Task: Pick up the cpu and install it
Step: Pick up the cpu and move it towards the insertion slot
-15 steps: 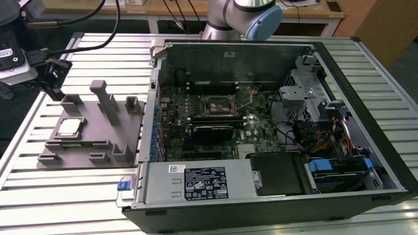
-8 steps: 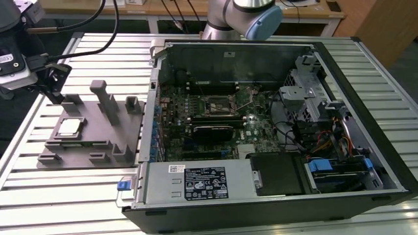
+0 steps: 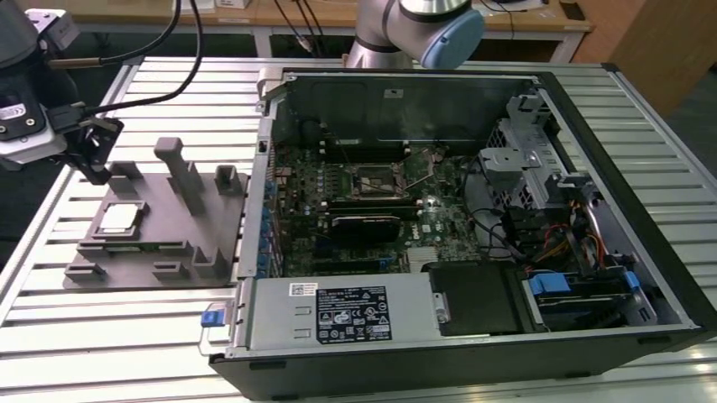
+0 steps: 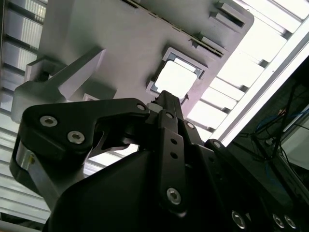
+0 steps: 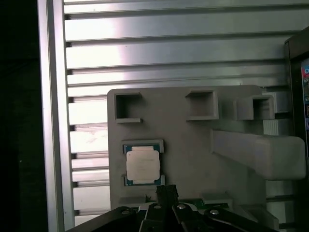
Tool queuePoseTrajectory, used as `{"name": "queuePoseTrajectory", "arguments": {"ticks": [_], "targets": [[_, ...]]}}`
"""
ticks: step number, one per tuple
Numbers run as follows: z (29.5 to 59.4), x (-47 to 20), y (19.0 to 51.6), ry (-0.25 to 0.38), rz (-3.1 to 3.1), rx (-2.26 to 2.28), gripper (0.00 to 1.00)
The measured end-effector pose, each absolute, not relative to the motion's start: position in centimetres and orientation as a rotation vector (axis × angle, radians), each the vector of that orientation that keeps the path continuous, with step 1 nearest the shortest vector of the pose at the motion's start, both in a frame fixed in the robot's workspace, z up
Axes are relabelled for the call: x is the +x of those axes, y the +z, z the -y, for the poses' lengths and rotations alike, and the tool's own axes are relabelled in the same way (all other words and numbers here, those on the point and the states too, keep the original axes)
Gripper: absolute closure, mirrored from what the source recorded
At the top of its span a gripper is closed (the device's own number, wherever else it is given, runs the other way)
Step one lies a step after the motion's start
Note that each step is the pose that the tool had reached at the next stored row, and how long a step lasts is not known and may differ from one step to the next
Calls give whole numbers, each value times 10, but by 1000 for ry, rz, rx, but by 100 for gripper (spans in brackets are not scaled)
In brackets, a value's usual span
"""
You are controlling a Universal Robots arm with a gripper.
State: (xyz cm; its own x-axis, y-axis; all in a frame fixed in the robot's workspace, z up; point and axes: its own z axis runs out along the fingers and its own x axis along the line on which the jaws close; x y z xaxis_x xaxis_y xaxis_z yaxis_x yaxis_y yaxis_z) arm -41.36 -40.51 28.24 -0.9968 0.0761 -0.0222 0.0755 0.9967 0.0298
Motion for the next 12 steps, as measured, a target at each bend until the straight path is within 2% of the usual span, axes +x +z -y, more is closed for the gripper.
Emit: {"name": "queuePoseTrajectory", "arguments": {"ticks": [12], "targets": [[409, -417, 265, 45, -3118, 118, 89]]}}
